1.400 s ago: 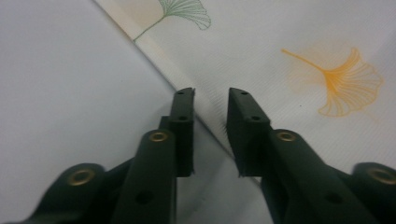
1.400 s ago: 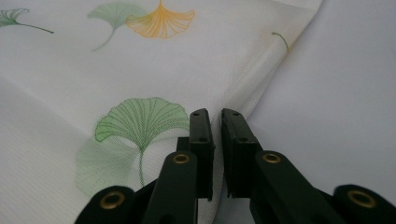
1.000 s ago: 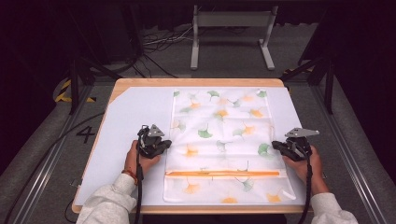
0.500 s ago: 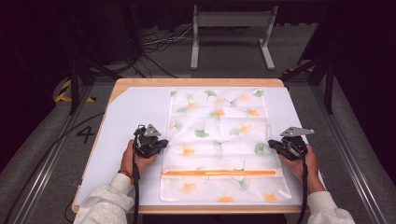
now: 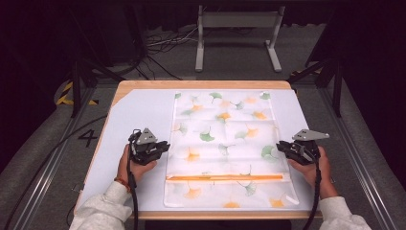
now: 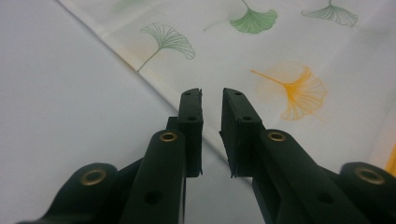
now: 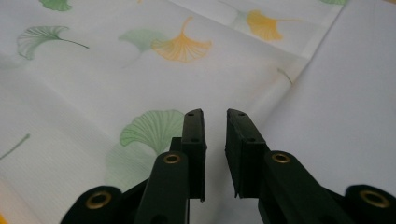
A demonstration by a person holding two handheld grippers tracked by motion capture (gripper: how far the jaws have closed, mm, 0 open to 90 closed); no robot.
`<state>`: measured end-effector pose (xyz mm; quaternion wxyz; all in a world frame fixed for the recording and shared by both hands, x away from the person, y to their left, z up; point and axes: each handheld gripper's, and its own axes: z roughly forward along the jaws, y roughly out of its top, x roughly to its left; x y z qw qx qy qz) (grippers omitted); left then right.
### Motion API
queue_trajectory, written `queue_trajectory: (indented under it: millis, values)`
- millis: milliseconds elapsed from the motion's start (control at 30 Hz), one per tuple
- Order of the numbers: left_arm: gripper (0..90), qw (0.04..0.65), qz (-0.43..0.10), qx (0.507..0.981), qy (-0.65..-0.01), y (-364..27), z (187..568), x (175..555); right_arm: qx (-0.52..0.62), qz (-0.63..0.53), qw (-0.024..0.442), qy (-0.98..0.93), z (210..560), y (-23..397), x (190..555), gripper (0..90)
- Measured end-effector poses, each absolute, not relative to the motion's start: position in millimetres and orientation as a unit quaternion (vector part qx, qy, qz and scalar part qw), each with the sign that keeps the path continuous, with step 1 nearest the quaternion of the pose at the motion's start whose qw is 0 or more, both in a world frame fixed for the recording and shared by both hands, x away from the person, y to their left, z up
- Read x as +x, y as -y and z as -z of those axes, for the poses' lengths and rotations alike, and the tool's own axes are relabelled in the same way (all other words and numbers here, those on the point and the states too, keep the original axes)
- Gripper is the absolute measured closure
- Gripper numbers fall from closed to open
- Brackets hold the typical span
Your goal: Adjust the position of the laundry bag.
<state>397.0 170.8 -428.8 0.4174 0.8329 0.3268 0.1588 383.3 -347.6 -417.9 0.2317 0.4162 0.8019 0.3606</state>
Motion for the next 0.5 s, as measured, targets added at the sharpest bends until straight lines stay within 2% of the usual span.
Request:
queue_trajectory:
  millis: [500]
  values:
    - [72.9, 0.43, -0.176, 0.827, -0.316, -205, 429, 349, 0.348, -0.379, 0.23, -0.826, 390, 329, 372, 75.3]
